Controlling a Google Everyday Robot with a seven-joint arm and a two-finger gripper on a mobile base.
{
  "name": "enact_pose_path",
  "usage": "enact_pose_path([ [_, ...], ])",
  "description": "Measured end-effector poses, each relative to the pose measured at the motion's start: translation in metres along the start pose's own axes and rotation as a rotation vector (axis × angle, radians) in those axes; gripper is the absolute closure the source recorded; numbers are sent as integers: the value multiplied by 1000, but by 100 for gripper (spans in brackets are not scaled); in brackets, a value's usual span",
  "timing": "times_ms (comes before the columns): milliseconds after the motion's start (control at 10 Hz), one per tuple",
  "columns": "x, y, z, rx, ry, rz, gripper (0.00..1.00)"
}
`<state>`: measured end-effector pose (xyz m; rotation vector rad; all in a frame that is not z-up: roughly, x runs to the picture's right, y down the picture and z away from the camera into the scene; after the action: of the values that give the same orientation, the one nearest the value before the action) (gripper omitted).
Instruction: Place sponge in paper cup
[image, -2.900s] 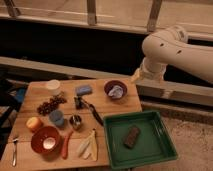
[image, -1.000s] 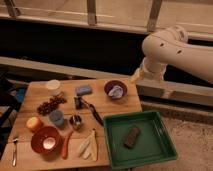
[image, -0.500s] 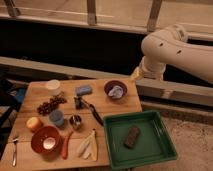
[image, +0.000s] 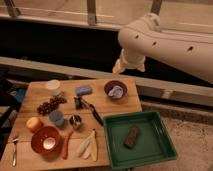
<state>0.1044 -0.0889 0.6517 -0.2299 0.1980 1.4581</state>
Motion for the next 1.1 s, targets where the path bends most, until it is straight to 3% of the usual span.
enact_pose_path([
  [600, -1, 3, 2, -2, -5, -10, 21],
  [900, -12, 37, 18, -43, 3, -36, 21],
  [1100, -26, 88, 35, -91, 12, -78, 21],
])
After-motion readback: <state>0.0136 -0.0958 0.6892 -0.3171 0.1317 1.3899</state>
